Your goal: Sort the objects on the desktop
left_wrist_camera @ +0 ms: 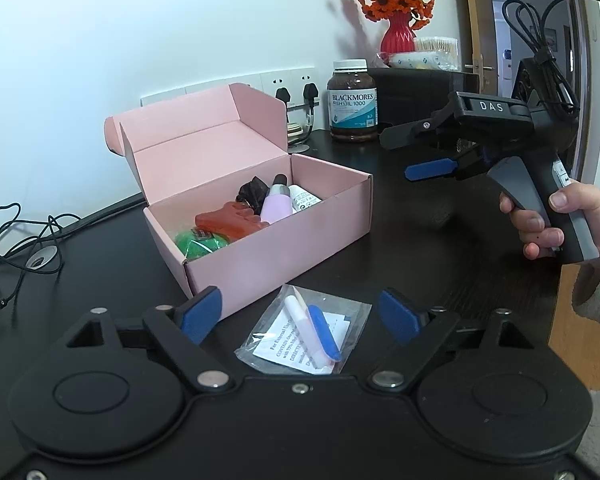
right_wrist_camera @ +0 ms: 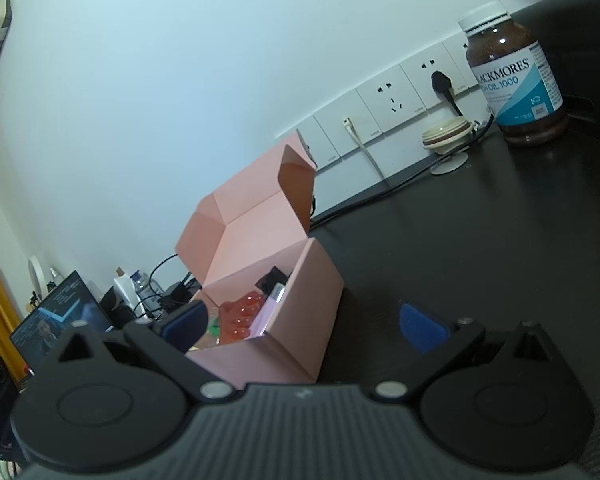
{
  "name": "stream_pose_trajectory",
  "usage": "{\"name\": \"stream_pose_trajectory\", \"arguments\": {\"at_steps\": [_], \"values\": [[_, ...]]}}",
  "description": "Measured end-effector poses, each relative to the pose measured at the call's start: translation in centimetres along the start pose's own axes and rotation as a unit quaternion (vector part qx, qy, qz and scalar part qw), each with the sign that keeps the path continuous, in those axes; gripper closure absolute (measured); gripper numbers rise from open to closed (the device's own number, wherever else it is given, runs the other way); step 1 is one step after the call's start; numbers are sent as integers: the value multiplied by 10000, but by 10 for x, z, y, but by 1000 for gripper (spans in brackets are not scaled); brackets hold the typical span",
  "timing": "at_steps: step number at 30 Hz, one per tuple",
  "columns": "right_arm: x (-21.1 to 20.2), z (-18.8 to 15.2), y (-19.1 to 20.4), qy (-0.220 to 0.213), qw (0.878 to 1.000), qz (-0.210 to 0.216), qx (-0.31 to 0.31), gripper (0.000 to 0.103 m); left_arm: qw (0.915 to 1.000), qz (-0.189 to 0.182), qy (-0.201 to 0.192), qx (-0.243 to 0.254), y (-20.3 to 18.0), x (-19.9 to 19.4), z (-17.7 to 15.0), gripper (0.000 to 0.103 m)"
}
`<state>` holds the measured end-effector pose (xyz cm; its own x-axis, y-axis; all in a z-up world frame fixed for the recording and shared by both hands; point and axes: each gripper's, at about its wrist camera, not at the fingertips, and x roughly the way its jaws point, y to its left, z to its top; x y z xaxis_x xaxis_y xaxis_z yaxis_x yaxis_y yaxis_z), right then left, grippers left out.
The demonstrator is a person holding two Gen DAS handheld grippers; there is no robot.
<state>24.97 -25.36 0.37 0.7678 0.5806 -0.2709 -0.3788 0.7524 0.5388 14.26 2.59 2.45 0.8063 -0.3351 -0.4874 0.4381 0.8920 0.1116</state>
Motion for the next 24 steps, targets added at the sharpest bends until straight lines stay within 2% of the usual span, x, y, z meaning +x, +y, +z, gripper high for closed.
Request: {"name": "stream_pose_trajectory", "arguments": {"at_steps": [6,16,24], "values": [[1,0,0,-1,10000,-1,-1,1,9999,99,-39,-72,2,0,1,2],[0,-1,0,-8,10000,1,-6,1,9996,85,-53,-273,8,0,0,0],[-1,-1,0,-10,10000,-1,-16,1,9998,60,7,-187,8,1,0,0]]}}
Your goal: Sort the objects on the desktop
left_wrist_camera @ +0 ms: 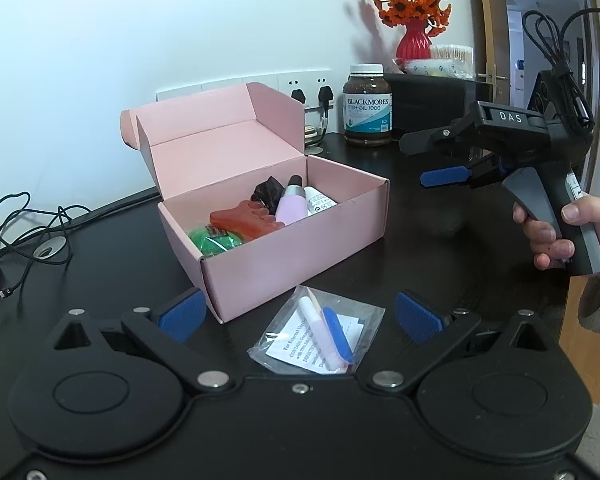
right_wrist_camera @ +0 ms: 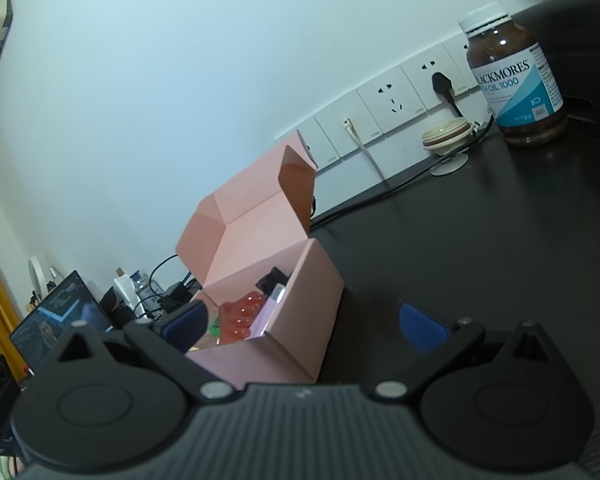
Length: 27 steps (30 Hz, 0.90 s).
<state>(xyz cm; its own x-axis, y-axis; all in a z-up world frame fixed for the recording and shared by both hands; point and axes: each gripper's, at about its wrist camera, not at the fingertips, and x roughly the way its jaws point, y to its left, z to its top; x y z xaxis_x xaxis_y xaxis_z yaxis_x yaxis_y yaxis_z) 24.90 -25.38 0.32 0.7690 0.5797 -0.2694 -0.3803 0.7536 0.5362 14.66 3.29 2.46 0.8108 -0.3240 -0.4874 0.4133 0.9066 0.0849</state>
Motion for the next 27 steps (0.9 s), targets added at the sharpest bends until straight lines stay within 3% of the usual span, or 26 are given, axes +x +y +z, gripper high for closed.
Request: {"name": "stream_pose_trajectory", "arguments": {"at_steps": [27], "values": [[-1,1,-1,-8,10000,-21,27,1,10000,28,47,49,-4,2,-2,0]]}}
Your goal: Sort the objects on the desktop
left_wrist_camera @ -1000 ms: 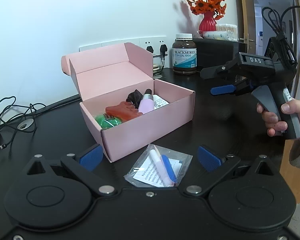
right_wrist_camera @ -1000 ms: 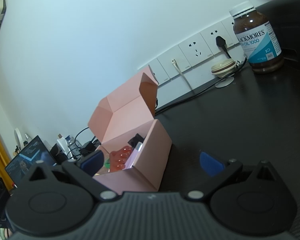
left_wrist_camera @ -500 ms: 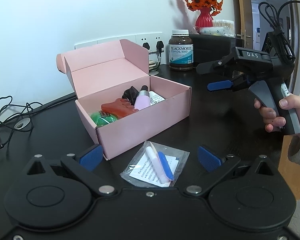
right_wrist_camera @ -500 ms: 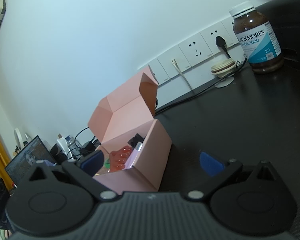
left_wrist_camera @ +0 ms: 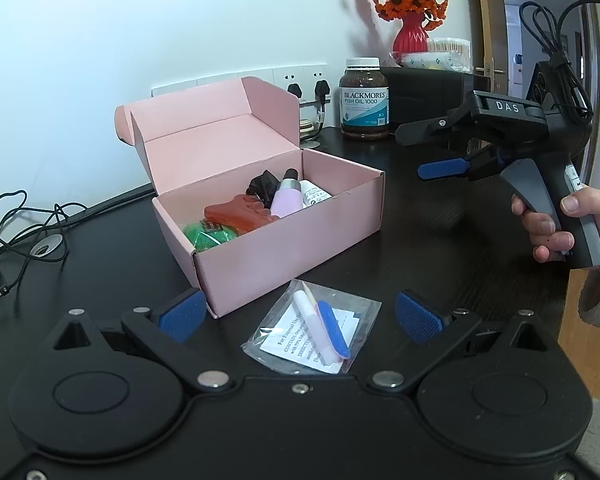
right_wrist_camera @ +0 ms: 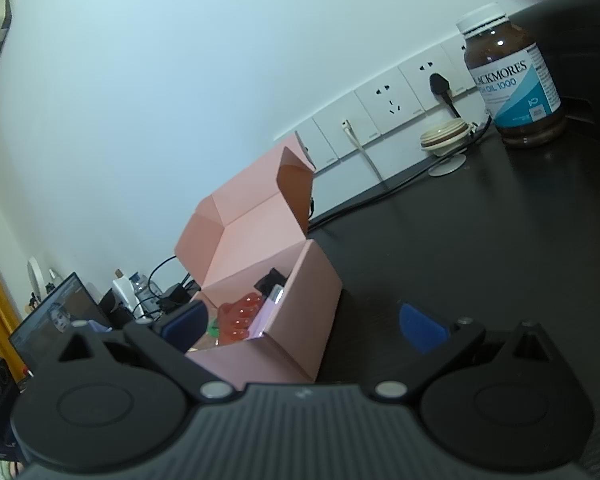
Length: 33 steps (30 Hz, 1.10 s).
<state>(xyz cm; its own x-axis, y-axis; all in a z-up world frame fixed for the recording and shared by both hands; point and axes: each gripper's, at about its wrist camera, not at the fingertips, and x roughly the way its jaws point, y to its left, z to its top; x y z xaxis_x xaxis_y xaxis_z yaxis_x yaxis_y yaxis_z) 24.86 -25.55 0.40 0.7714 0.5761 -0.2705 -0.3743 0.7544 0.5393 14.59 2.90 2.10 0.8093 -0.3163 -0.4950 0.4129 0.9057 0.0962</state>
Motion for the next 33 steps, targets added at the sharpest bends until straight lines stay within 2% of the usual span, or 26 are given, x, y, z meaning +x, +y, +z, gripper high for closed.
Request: {"name": "stream_pose_trajectory", "arguments": {"at_steps": [33], "values": [[0,1,-2,31,10000,-15,80,1,9999,-21,128,-49,1,3,-1,0]]}}
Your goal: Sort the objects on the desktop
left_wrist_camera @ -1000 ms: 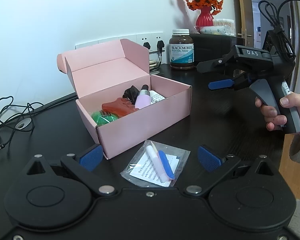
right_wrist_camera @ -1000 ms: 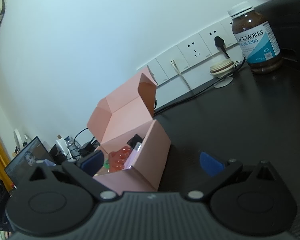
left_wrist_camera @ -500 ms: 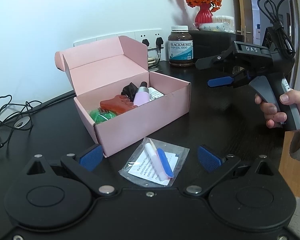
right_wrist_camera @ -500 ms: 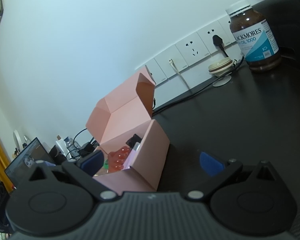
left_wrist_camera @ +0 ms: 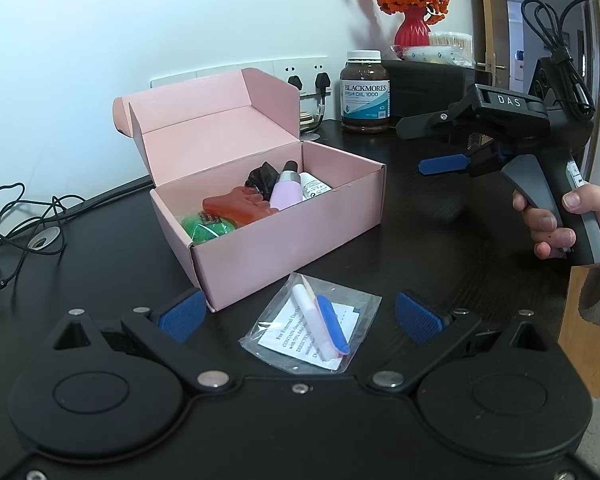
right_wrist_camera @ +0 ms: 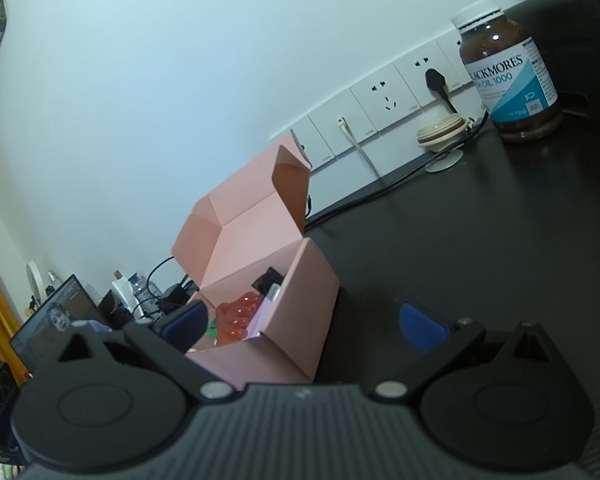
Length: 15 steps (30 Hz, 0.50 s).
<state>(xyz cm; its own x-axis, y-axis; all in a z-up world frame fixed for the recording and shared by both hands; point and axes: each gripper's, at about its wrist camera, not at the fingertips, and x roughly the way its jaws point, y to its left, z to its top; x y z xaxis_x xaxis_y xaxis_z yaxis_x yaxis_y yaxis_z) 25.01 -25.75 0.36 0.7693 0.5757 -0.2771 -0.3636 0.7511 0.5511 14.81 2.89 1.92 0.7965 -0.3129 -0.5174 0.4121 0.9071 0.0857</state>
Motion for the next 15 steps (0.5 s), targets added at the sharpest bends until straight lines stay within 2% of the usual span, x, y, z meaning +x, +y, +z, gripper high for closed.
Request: {"name": "stream_pose_trajectory", "arguments": {"at_steps": [15], "values": [[-1,-1,0,-19,10000,-4,-6,1,10000,-17,23,-22,0,1,0,0]]}}
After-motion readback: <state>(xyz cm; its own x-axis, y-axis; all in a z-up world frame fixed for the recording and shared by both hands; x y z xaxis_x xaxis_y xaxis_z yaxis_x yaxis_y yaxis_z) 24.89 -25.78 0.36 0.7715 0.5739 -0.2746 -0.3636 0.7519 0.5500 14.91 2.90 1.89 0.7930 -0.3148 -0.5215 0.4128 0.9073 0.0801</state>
